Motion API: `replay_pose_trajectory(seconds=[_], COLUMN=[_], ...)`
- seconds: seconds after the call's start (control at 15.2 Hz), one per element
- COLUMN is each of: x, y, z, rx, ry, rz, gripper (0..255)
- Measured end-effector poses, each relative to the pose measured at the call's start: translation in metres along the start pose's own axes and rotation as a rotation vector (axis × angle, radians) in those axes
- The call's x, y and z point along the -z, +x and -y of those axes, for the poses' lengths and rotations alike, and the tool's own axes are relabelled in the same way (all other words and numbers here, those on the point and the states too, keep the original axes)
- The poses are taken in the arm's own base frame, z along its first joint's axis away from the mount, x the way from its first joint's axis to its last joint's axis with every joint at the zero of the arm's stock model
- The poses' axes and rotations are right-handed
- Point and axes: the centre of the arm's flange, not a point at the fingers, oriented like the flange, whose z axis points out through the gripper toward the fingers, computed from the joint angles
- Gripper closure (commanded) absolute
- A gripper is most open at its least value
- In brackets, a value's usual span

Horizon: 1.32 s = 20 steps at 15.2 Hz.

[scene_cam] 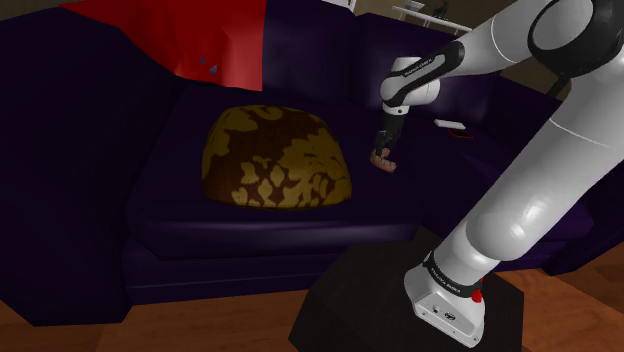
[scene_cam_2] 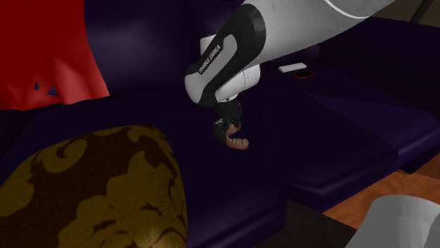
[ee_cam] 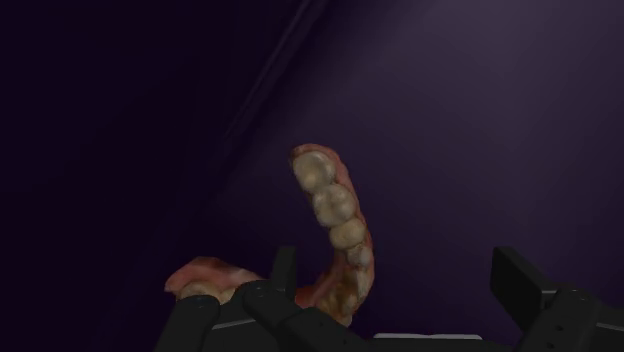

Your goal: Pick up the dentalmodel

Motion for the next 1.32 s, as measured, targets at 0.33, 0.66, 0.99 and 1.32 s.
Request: replay_pose_trajectory(seconds=[0.33,0.66,0.99,1.32], x=[-0.032,-0.058,-0.061,-0.061], y=[0.016,0.020,0.021,0.021], z=[-0.016,-0.016,-0.017,-0.017], rx=[0.001,0.001,0.001,0.001], ry=[0.004,0.004,0.005,0.005], rz=[0.006,0.006,0.006,0.006], gripper=[0,0,255,255])
